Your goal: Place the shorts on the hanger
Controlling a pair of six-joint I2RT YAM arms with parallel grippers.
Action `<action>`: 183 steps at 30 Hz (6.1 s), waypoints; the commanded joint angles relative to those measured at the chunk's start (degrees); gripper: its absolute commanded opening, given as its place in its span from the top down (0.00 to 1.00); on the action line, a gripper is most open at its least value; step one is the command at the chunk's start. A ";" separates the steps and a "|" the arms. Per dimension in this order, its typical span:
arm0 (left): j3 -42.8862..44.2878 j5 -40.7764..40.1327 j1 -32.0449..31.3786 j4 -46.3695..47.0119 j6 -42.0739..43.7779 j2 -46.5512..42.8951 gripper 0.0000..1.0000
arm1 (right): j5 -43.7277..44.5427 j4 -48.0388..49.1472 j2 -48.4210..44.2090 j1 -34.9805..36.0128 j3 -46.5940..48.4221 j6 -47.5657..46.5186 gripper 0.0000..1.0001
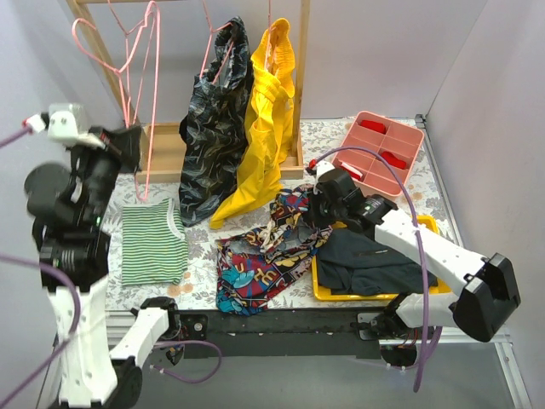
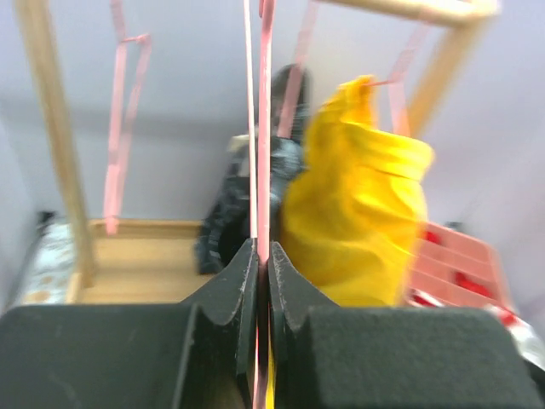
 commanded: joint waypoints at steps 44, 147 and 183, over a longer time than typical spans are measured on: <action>-25.25 17.16 -40.44 -16.63 -4.23 -7.91 1.00 | 15.08 -16.68 4.93 -9.50 14.84 2.62 0.99; -53.72 -37.16 -52.75 9.20 -36.75 8.44 0.62 | 49.71 27.52 -15.37 21.97 -10.04 -3.45 0.99; -40.99 -8.15 -47.12 -4.58 -25.67 -2.80 1.00 | 79.07 53.05 -2.28 21.88 2.80 -16.61 0.99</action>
